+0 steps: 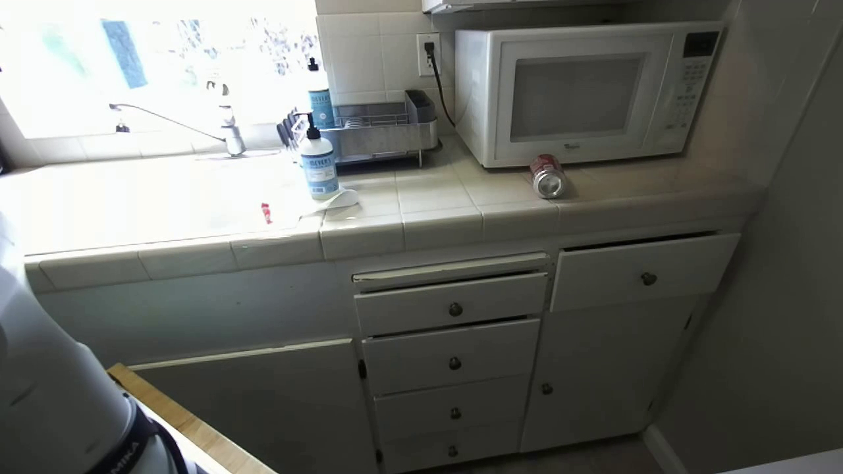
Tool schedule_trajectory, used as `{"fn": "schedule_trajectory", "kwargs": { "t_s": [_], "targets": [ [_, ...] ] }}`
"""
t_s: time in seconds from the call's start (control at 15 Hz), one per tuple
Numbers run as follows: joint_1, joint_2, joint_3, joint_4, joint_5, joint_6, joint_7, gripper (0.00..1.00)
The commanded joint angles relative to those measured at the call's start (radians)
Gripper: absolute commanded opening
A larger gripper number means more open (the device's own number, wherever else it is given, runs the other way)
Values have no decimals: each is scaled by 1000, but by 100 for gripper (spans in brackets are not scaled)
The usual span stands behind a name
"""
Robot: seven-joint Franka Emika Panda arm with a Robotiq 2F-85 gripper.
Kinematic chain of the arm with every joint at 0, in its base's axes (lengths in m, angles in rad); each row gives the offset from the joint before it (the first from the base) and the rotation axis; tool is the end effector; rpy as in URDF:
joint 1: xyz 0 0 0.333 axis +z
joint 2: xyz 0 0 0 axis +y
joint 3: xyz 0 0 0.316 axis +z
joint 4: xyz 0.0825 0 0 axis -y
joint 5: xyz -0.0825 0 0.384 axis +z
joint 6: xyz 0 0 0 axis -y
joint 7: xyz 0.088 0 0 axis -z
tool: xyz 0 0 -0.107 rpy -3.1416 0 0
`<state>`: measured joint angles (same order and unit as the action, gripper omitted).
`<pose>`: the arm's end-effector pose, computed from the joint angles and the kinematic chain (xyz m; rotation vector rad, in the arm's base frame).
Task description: Open the upper cabinet door.
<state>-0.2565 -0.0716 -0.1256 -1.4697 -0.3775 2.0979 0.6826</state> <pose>0.5113 -0.2287 0.7790 2.3617 -1.2840 1.0467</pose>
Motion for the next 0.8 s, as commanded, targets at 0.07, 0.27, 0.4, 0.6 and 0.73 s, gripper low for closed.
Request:
{"fn": "schedule_trajectory", "kwargs": {
  "t_s": [0.07, 0.27, 0.4, 0.6, 0.73],
  "targets": [
    [-27, 44, -17, 58, -19, 32, 144, 100],
    [-44, 55, -30, 83, -17, 37, 154, 100],
    [-53, 60, -39, 96, -19, 40, 160, 100],
    [-80, 76, -66, 112, -10, 72, 148, 100],
    [-99, 96, -90, 124, 23, 102, 134, 100]
  ]
}}
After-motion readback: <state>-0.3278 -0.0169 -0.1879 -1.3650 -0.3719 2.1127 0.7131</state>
